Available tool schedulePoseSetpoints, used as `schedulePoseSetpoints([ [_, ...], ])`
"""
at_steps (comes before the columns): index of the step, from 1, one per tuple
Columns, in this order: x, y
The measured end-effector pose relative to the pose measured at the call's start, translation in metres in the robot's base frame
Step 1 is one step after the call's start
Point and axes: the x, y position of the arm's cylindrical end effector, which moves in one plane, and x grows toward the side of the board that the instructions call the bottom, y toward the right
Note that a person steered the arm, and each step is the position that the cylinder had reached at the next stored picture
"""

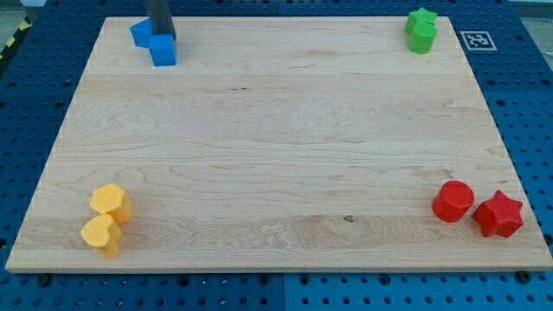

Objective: Push the blue cube into the yellow hexagon

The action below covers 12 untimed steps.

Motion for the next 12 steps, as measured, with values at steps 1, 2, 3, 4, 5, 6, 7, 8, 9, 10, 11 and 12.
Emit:
schedulePoseSetpoints([
  [1,0.020,0.000],
  [2,0.044,0.000],
  [3,0.074,0.000],
  [4,0.105,0.002],
  [5,0.143,0.009],
  [6,0.179,0.017],
  [7,0.216,0.027],
  [8,0.248,0.035],
  [9,0.275,0.042],
  [10,0.277,0.073],
  [11,0.251,0.103],
  [12,0.213,0.097],
])
